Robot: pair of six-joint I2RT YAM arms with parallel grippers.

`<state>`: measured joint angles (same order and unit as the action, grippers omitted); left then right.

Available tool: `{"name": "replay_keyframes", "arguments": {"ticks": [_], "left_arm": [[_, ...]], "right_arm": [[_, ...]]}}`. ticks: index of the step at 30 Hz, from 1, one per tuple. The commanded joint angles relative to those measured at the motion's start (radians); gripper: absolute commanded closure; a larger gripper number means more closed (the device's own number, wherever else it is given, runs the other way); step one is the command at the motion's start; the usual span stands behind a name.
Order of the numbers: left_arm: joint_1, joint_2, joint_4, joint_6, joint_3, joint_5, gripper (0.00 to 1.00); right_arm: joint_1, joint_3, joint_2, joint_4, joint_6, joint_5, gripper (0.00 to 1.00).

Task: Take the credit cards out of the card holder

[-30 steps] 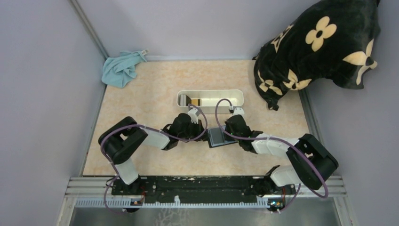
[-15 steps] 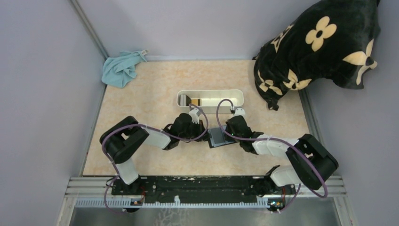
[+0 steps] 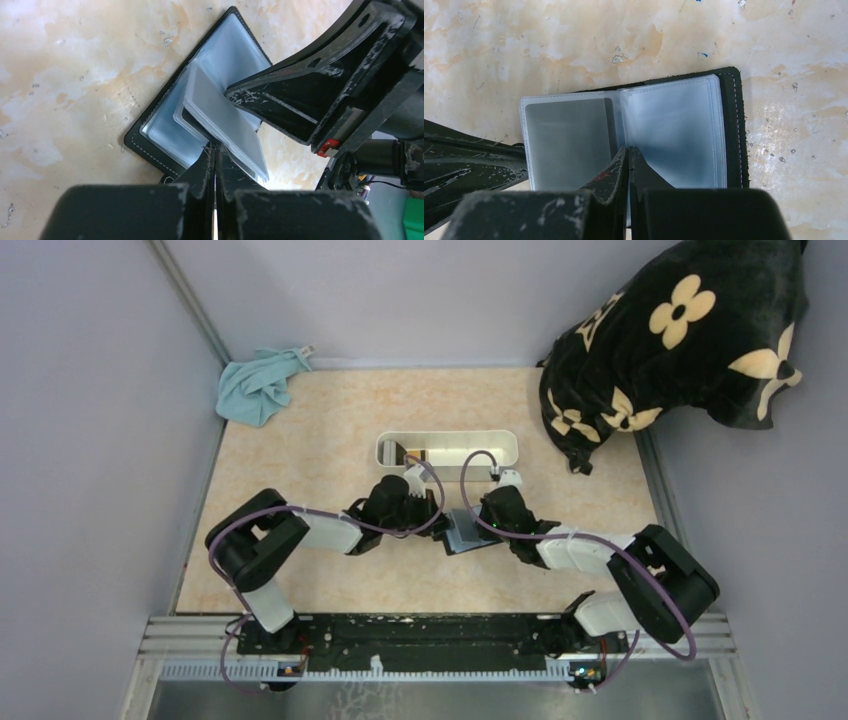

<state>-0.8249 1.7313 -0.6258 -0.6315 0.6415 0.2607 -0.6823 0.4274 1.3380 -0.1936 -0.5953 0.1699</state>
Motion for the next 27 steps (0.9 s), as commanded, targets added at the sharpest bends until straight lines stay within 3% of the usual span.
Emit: {"name": "replay_keyframes", "arguments": {"ticks": [1,14,27], "left_arm": [[-0.014,-0.02,-0.014,0.005,0.035,0.033,1.0],[-0.014,0.0,-0.012,0.014,0.055,0.05,1.0],[-0.018,0.031,-0.002,0.029,0.097,0.054,0.99]], "right_arm": [[0.003,-0.01,-0.005,-0.035,-0.013,-0.051,1.0],[0.002,-0.018,-0.029,-0.027,-0.012,-0.043,1.0],[0.002,-0.019,-0.257,0.101,-0.016,0.019,1.0]]}}
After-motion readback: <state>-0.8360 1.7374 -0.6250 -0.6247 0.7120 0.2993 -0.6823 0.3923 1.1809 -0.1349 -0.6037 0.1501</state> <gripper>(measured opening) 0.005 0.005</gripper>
